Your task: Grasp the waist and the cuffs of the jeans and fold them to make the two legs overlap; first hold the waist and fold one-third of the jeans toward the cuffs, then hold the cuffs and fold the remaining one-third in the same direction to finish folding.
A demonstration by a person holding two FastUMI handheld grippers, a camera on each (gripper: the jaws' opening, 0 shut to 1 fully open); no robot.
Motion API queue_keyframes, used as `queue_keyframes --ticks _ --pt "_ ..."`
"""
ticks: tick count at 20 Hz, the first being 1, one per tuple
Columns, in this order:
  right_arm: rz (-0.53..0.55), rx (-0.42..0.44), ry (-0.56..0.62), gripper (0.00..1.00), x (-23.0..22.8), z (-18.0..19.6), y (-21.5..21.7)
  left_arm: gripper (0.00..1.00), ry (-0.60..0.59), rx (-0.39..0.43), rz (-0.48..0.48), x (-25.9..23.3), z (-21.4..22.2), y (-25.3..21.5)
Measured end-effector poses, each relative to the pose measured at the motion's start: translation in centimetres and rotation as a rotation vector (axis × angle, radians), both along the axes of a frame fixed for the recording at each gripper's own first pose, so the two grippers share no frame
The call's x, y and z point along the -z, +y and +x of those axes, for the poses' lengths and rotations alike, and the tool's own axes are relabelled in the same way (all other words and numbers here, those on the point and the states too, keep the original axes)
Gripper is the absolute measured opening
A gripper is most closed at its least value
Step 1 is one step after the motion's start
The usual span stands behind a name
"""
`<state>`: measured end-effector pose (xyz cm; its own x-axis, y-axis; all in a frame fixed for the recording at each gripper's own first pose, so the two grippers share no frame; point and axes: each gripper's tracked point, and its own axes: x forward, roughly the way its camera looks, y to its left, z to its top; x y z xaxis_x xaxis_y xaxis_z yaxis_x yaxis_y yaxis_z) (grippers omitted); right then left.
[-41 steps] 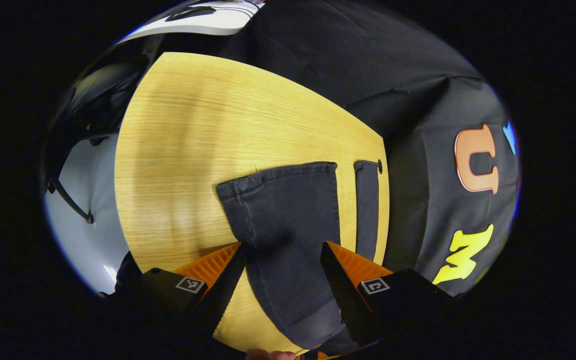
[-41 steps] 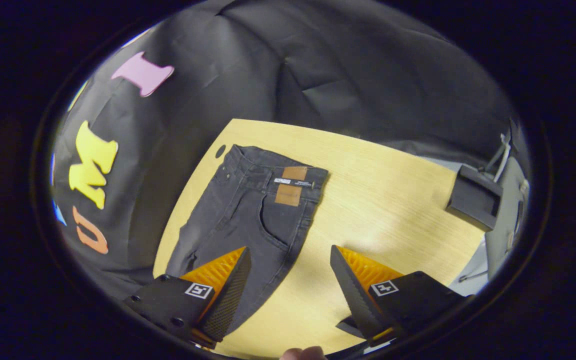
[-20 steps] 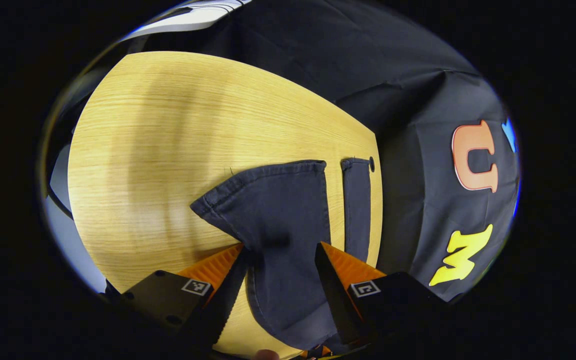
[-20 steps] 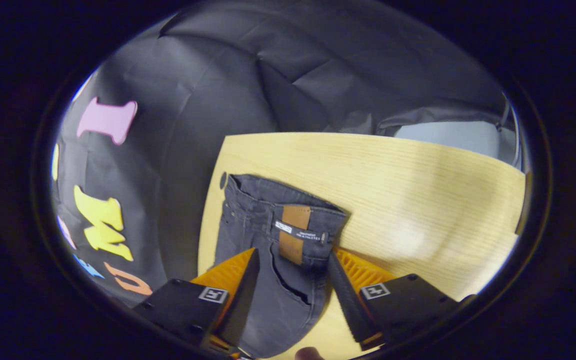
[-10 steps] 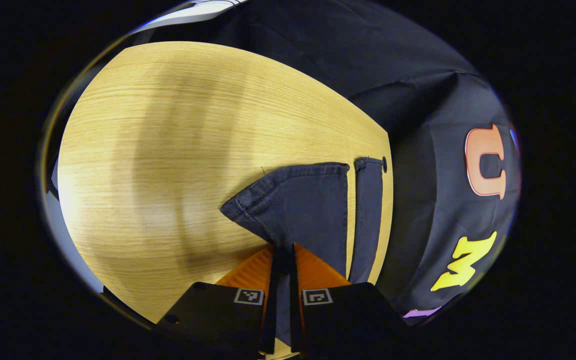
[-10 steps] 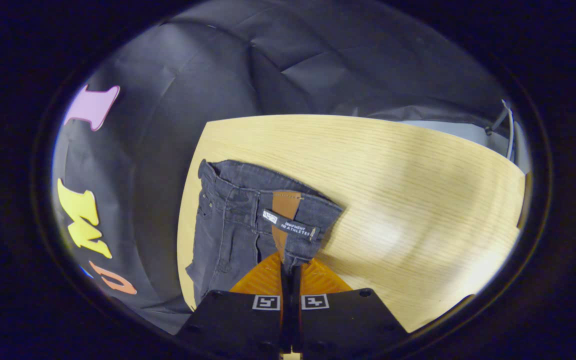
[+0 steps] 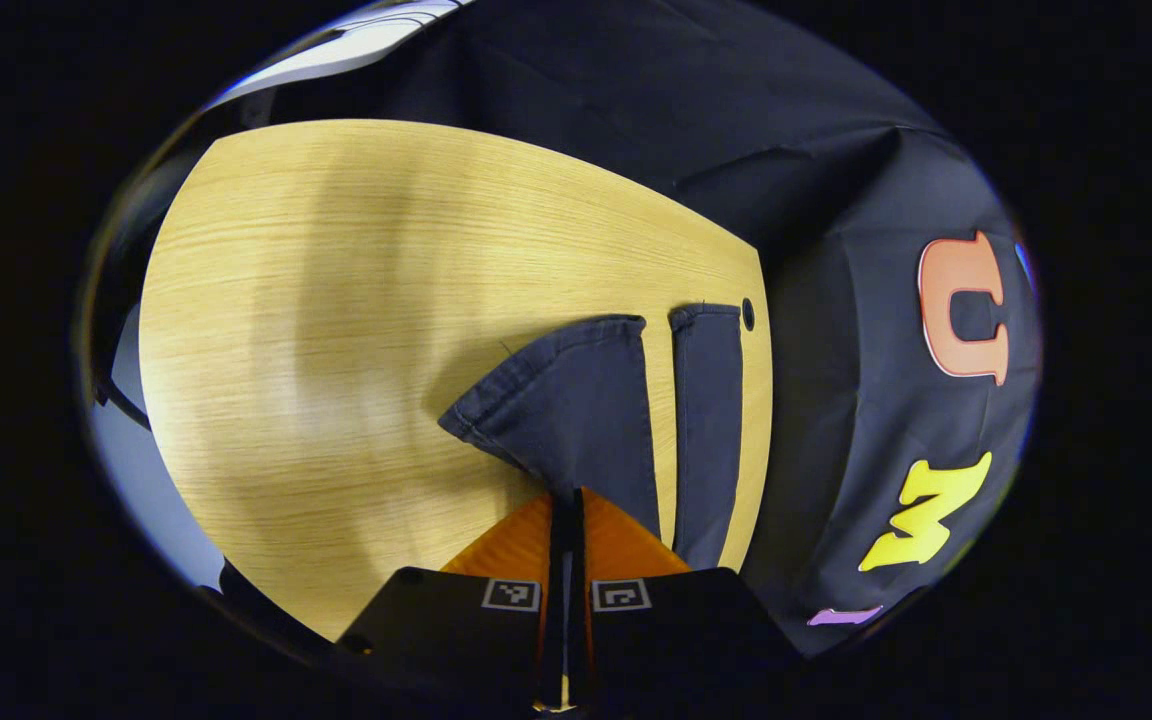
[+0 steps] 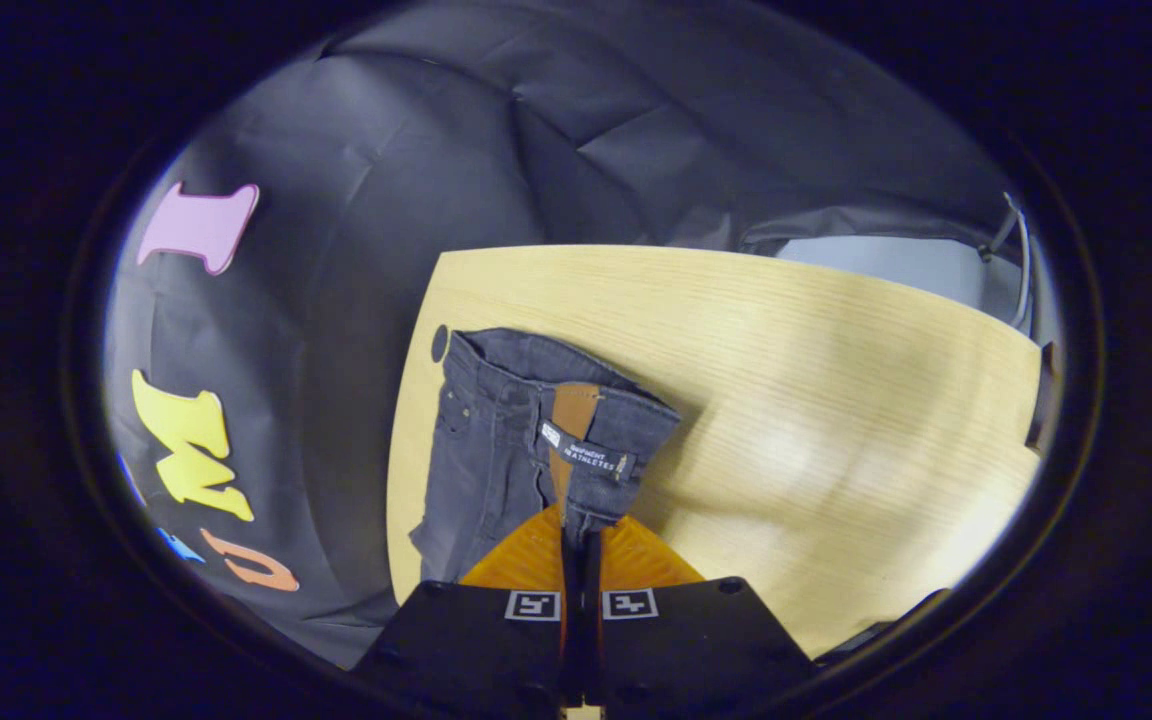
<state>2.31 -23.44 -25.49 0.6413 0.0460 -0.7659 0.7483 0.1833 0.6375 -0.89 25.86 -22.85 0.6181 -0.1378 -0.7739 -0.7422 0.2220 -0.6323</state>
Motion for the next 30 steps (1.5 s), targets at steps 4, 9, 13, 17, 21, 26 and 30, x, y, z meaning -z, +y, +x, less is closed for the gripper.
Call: queue_keyframes --ticks 4,9,13,17,21,26,30 --pt "0.011 -0.034 -0.019 0.01 -4.1 1.1 0.4 0.04 -0.029 0.095 0.046 -3.9 2.4 0.5" --pt "0.000 -0.109 -0.037 0.00 -9.3 5.4 0.6 0.05 -0.020 0.178 0.054 -6.6 7.1 1.3" --pt "-0.050 -0.183 -0.042 0.00 -11.2 10.5 0.8 0.04 0.012 0.233 0.062 -6.7 12.1 2.0" --pt "-0.080 -0.216 -0.030 0.00 -10.2 15.4 0.5 0.05 0.017 0.295 0.074 -6.1 18.1 1.9" --pt "-0.111 -0.248 -0.001 0.01 -6.7 19.0 -0.6 0.05 0.039 0.399 0.120 -3.8 24.4 1.1" --pt "-0.120 -0.250 0.039 0.00 -1.4 22.1 -1.3 0.04 0.134 0.504 0.183 1.2 28.2 0.0" --pt "-0.133 -0.263 0.076 0.01 1.8 23.6 -1.5 0.05 0.169 0.519 0.198 3.1 29.8 -0.4"
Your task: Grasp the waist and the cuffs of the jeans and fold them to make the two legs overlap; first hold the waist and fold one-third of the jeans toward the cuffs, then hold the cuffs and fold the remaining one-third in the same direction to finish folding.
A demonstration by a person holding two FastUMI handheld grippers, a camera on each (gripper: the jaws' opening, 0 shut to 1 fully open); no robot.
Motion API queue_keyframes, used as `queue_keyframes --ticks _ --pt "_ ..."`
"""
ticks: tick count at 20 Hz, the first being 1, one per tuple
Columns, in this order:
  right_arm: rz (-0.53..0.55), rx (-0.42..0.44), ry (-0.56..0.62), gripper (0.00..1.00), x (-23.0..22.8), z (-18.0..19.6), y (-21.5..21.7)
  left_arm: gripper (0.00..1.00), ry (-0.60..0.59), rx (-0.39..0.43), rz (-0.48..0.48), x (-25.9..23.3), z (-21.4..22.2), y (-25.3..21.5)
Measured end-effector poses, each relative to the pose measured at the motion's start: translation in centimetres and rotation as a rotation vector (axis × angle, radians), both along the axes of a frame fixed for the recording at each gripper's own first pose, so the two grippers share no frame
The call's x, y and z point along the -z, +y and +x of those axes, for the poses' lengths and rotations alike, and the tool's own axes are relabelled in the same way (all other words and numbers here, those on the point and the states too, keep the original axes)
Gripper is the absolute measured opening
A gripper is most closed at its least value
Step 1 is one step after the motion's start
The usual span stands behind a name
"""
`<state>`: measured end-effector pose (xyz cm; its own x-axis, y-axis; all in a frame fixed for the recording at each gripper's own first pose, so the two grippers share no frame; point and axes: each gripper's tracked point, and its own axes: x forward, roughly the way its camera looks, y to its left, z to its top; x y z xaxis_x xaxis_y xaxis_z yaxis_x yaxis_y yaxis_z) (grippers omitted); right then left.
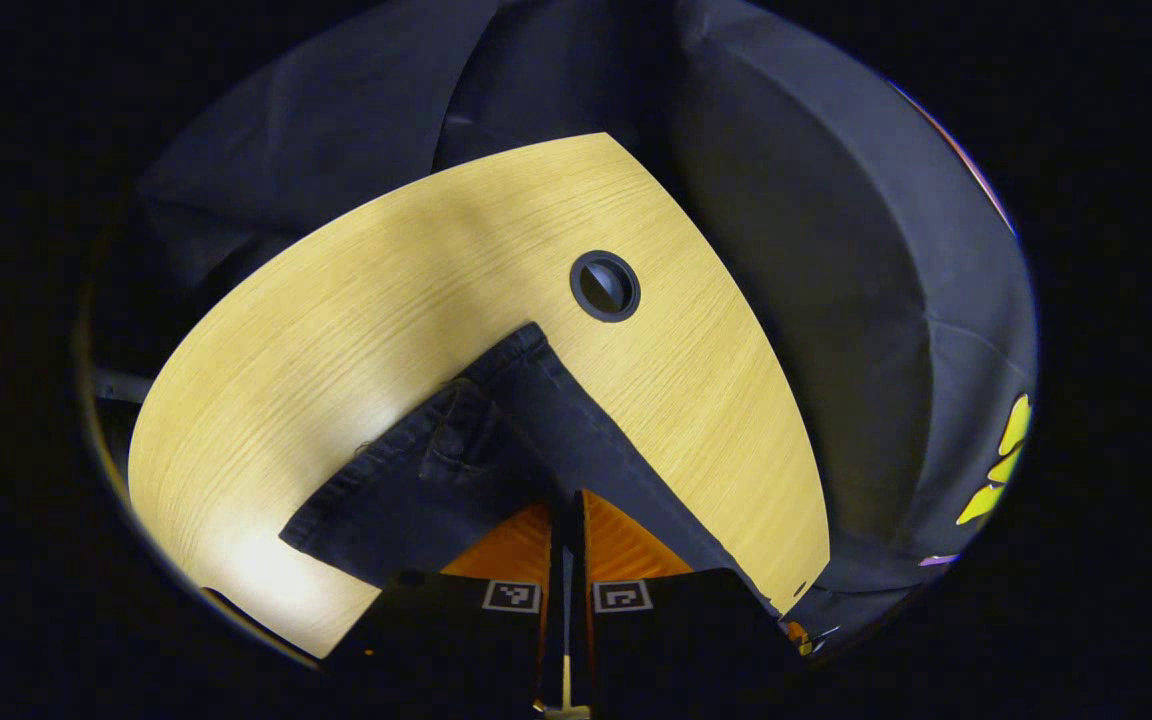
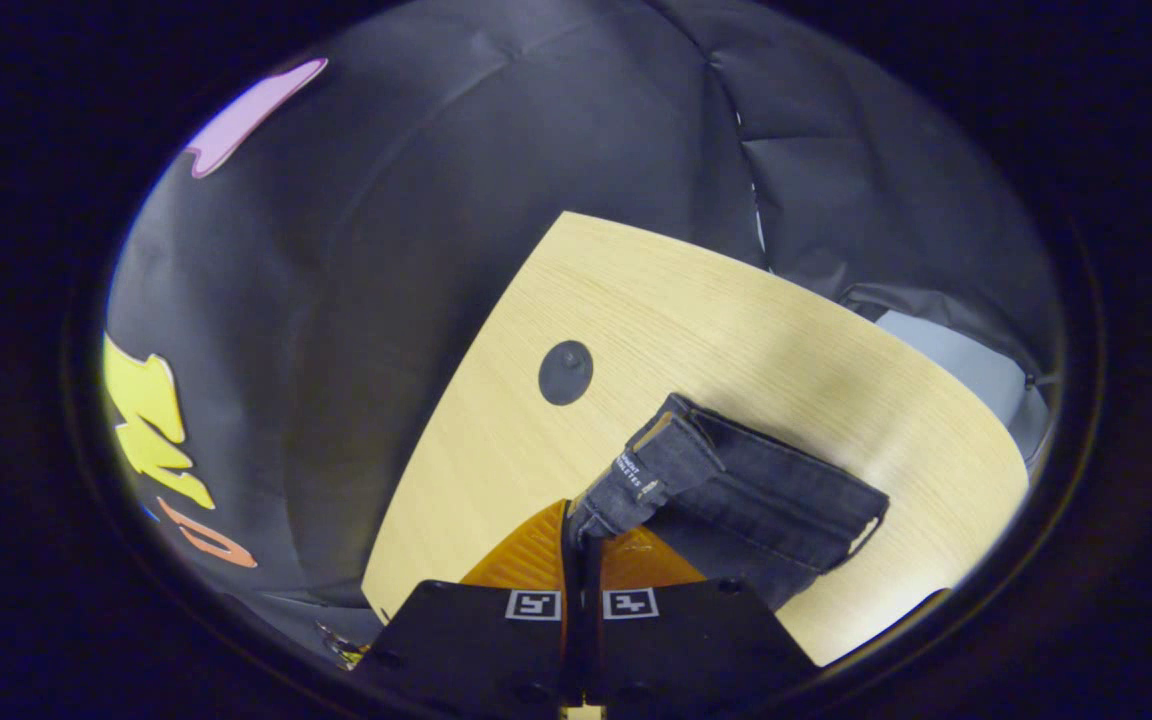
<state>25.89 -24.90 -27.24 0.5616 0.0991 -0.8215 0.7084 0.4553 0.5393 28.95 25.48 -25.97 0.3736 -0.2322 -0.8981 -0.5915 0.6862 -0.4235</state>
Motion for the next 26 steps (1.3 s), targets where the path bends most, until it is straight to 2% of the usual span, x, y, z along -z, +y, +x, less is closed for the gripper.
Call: queue_keyframes --ticks 1,2,4,5,6,8,10,11,12,14,15,16,17,18,19,20,21,22,23,24,25,26 --pt "0.004 0.006 0.002 0.01 0.4 0.4 0.0 0.00 0.003 0.008 0.005 0.2 0.2 0.0" --pt "0.016 0.011 0.004 0.01 0.6 0.7 0.0 0.06 0.018 0.021 0.016 0.4 0.2 0.0" --pt "0.015 0.017 -0.006 0.04 1.1 1.0 -0.1 0.10 0.041 0.049 0.064 0.4 -0.2 0.6" --pt "0.017 0.010 -0.012 0.11 1.2 1.2 0.0 0.14 0.036 0.057 0.087 0.0 -0.1 1.1" --pt "0.010 0.004 -0.006 0.15 1.3 1.2 0.0 0.32 0.032 0.072 0.096 -0.5 -0.1 1.3" --pt "0.024 0.011 -0.048 0.18 0.5 1.9 0.2 0.51 0.022 0.079 0.097 -1.8 -0.3 1.3" --pt "0.019 0.038 -0.077 0.46 -0.1 2.3 -0.3 0.65 0.002 0.083 0.108 -3.9 -0.4 1.4" --pt "0.020 0.044 -0.085 0.47 -0.7 2.1 -0.1 0.81 -0.007 0.091 0.119 -5.1 -0.5 1.4" --pt "0.015 0.045 -0.090 0.47 -1.1 1.9 -0.2 0.81 -0.022 0.103 0.128 -6.6 -0.6 1.4" --pt "-0.026 0.040 -0.108 0.73 -2.5 1.2 -0.6 0.81 -0.067 0.129 0.134 -10.4 -0.8 0.8" --pt "-0.056 0.027 -0.115 0.84 -3.6 0.6 -0.7 0.92 -0.103 0.142 0.136 -12.6 -0.9 0.3" --pt "-0.088 0.011 -0.129 0.92 -4.7 0.1 -0.9 0.81 -0.145 0.153 0.144 -15.2 -1.0 -0.2" --pt "-0.126 -0.012 -0.144 0.84 -5.9 -0.4 -0.8 0.81 -0.192 0.164 0.155 -14.9 -0.8 -0.9" --pt "-0.174 -0.041 -0.162 0.84 -7.2 -1.2 -0.8 0.81 -0.249 0.185 0.171 -16.3 -1.4 -0.7" --pt "-0.227 -0.073 -0.181 0.92 -8.4 -2.2 -0.7 0.82 -0.309 0.222 0.175 -20.4 -2.9 -3.5" --pt "-0.276 -0.096 -0.204 0.94 -9.9 -3.3 -0.3 0.84 -0.375 0.269 0.190 -22.9 -3.3 -4.9" --pt "-0.307 -0.115 -0.241 0.95 -11.9 -4.3 0.6 0.96 -0.426 0.302 0.219 -24.5 -4.2 -6.0" --pt "-0.335 -0.134 -0.275 0.87 -13.8 -5.4 1.8 0.85 -0.484 0.336 0.254 -26.4 -5.4 -7.4" --pt "-0.367 -0.167 -0.304 1.00 -15.3 -6.9 3.2 0.86 -0.528 0.366 0.278 -28.0 -6.7 -8.7" --pt "-0.413 -0.215 -0.327 0.87 -16.3 -8.2 4.4 0.87 -0.573 0.405 0.299 -29.2 -8.1 -10.0" --pt "-0.474 -0.270 -0.344 0.95 -17.3 -9.7 5.6 0.92 -0.610 0.438 0.336 -29.9 -9.7 -10.9" --pt "-0.543 -0.325 -0.361 0.95 -18.3 -11.1 6.3 0.95 -0.640 0.459 0.378 -30.6 -11.3 -11.5"
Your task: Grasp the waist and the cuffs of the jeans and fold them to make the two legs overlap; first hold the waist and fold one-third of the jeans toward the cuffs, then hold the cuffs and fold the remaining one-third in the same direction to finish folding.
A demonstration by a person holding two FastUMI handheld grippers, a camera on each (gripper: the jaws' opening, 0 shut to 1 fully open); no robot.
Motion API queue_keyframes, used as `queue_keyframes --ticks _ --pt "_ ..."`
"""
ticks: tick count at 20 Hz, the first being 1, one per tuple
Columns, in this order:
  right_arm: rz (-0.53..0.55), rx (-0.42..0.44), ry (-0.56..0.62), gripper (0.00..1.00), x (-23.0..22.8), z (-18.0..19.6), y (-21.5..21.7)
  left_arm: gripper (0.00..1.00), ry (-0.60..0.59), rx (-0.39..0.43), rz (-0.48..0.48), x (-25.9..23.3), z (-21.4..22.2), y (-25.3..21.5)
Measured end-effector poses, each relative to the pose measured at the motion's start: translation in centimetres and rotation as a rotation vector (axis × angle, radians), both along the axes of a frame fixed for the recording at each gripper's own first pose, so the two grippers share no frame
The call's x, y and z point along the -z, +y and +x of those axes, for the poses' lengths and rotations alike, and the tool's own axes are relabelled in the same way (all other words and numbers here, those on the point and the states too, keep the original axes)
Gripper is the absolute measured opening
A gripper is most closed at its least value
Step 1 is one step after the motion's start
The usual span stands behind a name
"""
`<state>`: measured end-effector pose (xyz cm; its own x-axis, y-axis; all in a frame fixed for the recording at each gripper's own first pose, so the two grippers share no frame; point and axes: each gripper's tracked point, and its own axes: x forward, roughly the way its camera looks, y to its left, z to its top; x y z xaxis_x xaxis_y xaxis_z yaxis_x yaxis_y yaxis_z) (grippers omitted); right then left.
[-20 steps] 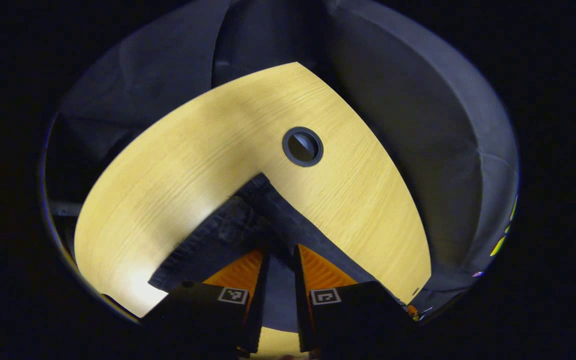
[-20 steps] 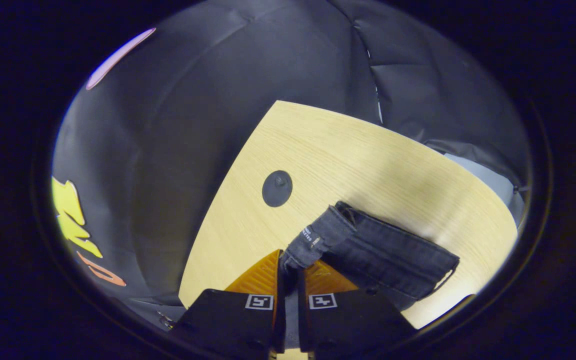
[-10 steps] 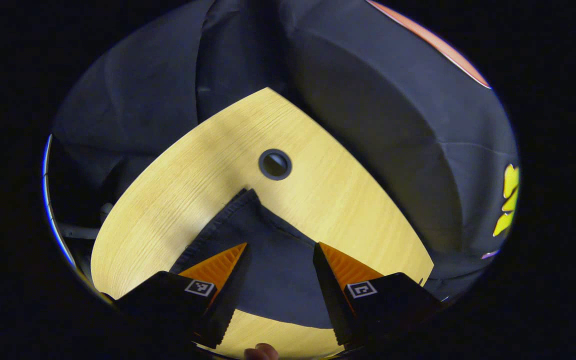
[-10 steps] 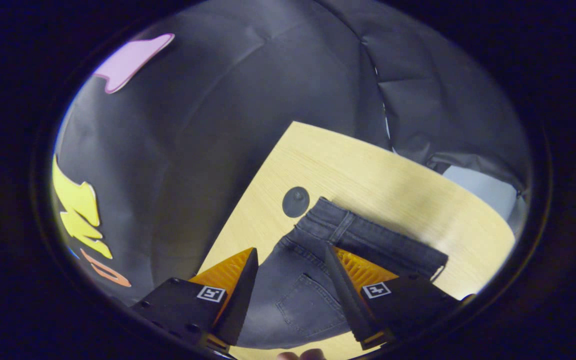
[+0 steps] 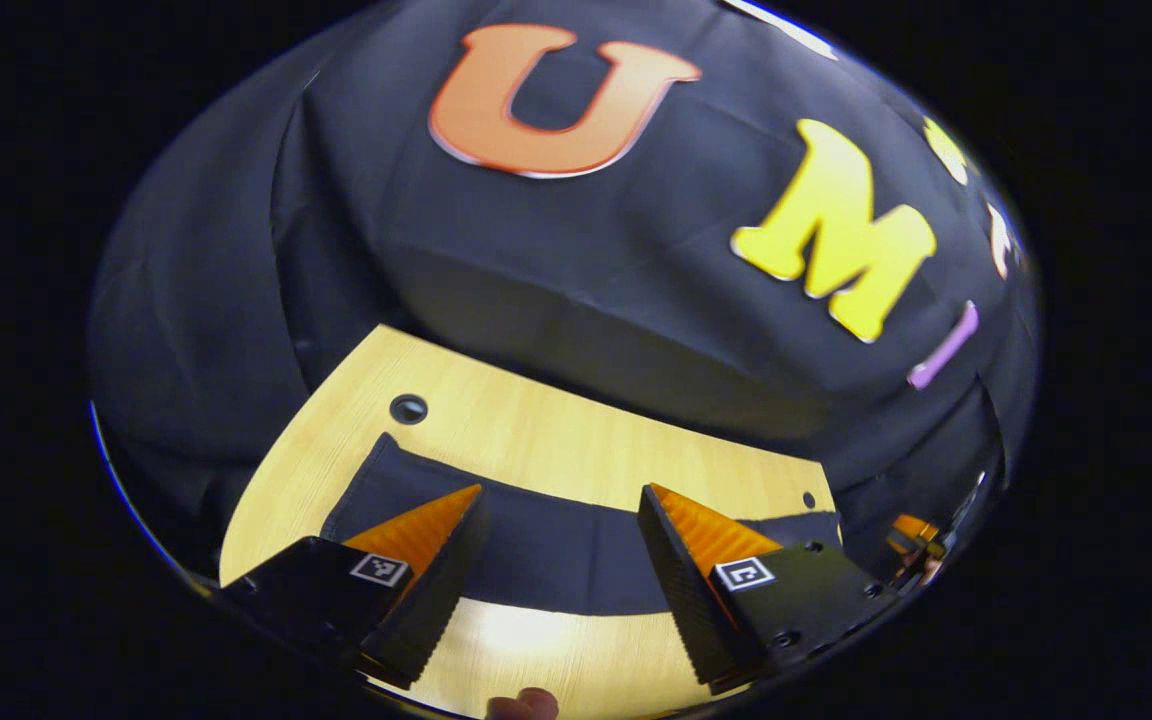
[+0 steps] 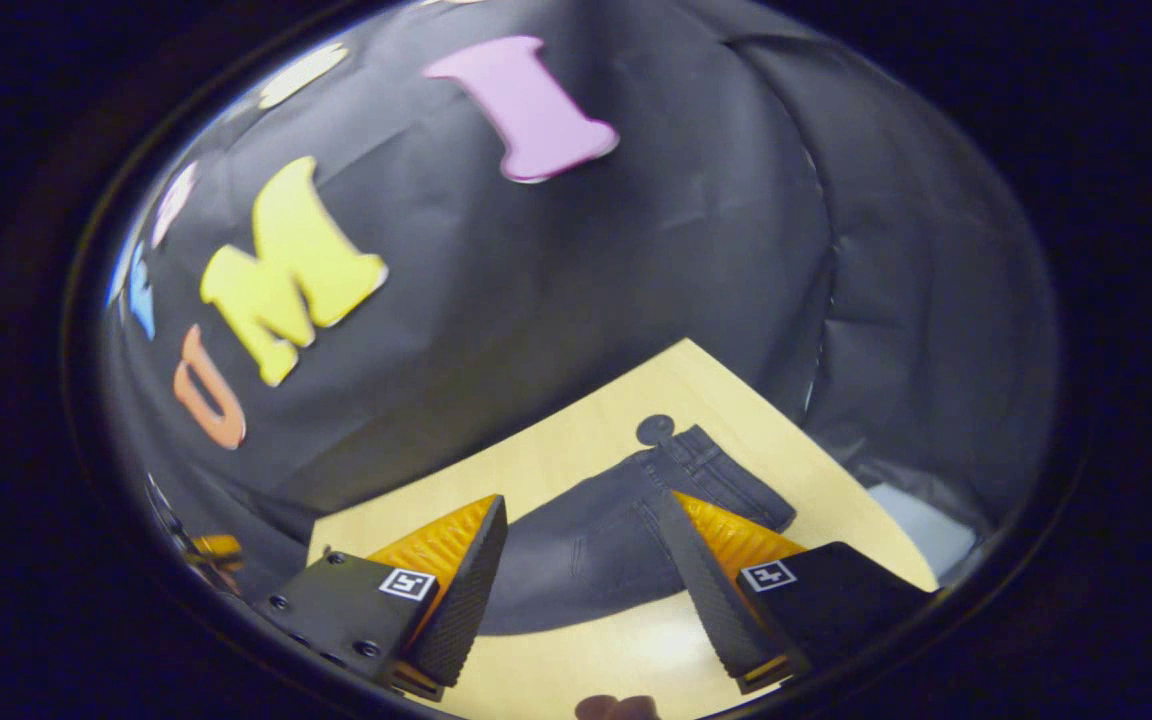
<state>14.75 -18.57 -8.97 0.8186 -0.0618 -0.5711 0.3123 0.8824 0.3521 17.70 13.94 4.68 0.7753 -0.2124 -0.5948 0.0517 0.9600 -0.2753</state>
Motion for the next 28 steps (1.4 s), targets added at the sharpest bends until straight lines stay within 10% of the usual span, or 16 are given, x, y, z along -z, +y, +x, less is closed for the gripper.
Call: queue_keyframes --ticks 9,18,28 --pt "-0.287 -0.127 -0.059 0.99 -2.4 -8.7 4.7 0.99 -0.262 0.034 0.225 -0.8 -8.9 -4.3" --pt "-0.194 -0.009 -0.003 0.94 0.9 -8.7 0.8 0.99 -0.273 -0.012 0.189 -1.0 -10.2 -7.8" --pt "-0.054 0.193 0.100 0.99 14.4 -2.1 -8.2 0.99 -0.183 -0.101 0.199 -1.0 -11.2 -8.1"
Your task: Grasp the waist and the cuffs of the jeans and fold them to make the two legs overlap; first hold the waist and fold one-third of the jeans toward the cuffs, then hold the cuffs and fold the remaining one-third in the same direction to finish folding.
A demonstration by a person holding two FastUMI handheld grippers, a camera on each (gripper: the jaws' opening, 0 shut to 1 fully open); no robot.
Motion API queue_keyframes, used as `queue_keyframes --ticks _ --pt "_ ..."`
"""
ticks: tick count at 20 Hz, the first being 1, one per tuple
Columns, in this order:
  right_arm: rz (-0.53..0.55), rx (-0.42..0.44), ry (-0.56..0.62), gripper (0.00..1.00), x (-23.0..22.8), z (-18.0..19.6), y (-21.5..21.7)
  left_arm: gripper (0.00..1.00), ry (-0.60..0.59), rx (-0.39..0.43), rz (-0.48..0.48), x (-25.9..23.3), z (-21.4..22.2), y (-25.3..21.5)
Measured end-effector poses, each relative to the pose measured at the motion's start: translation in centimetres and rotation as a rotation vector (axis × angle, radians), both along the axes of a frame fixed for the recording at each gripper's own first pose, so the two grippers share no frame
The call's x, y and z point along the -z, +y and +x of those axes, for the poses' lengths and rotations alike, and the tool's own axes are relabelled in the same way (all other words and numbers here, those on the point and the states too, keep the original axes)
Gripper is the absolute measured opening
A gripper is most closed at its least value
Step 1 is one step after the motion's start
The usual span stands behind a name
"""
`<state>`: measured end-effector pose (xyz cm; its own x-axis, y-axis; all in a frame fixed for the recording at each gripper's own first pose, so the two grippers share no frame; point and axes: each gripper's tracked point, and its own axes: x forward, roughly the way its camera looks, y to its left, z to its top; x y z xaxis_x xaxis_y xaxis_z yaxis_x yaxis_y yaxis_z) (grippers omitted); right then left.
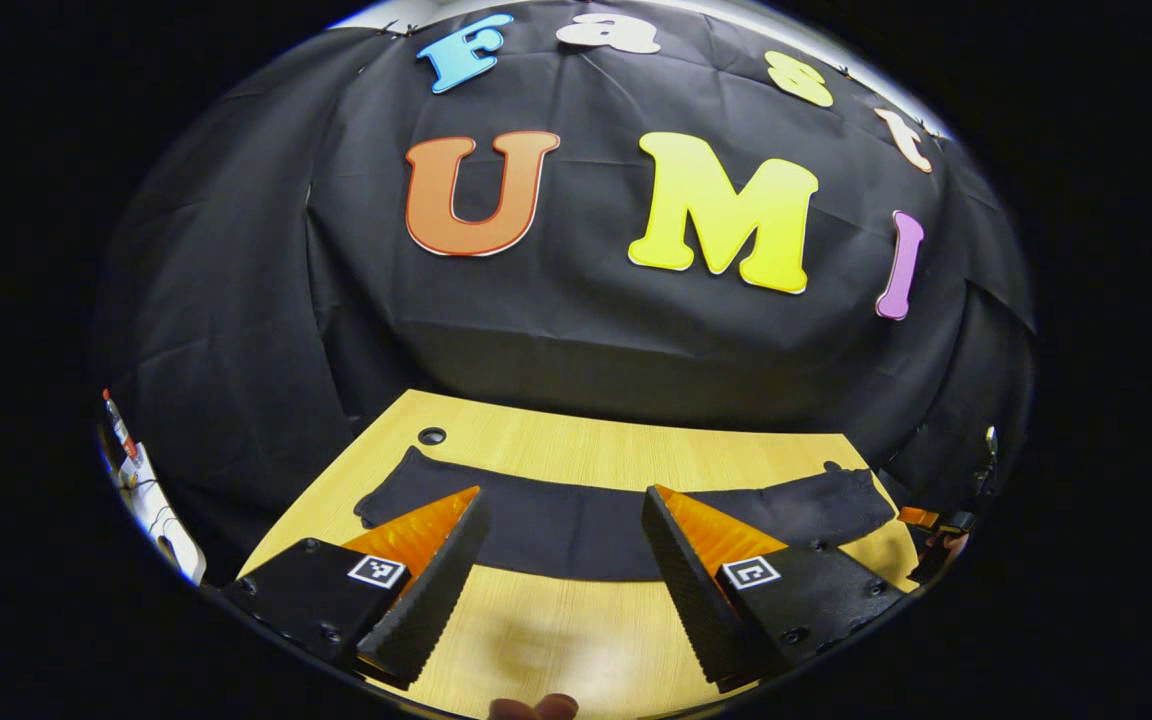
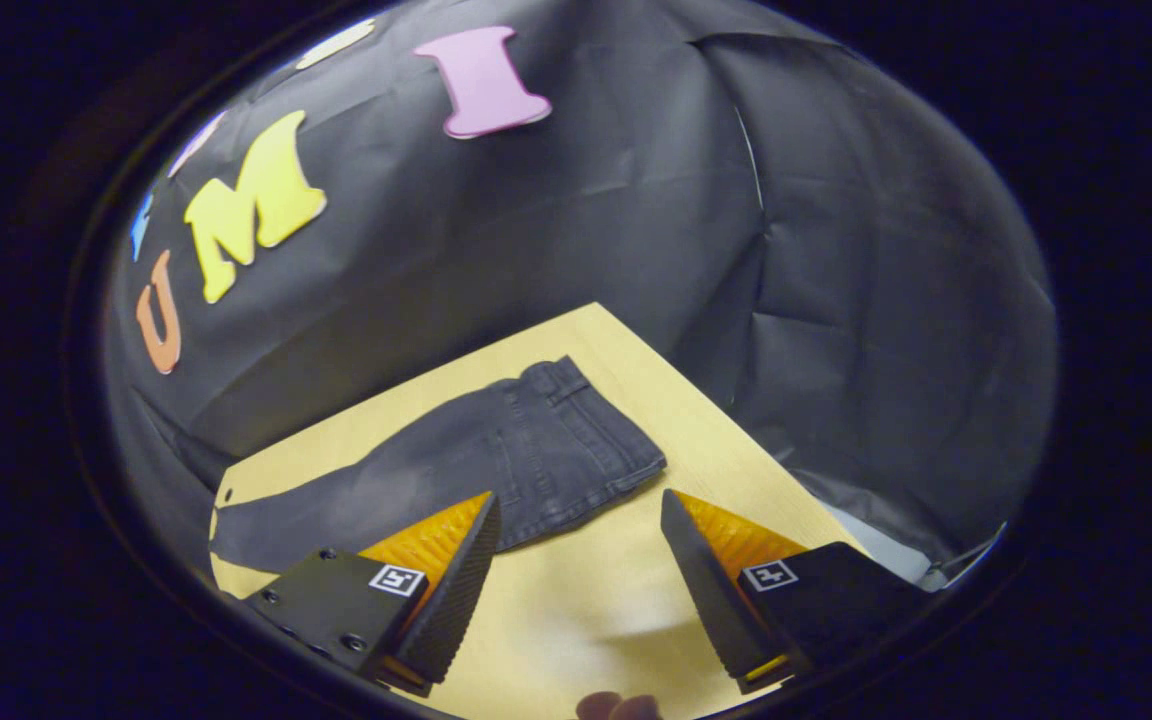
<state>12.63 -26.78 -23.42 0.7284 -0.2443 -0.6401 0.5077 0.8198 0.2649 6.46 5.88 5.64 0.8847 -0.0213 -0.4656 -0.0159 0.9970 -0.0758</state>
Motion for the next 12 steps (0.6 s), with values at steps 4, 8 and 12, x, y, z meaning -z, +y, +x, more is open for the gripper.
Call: queue_keyframes --ticks 4,8,12 --pt "0.029 0.049 -0.009 0.99 3.0 3.1 -2.9 0.99 0.048 -0.014 0.002 1.1 -0.2 -0.5" --pt "0.042 0.035 0.004 0.99 4.9 5.3 -2.7 0.99 0.072 -0.018 0.016 1.5 0.2 -0.3" --pt "-0.007 -0.007 0.038 0.99 5.9 6.2 -1.8 0.99 0.092 -0.022 0.004 2.2 0.6 -0.2"
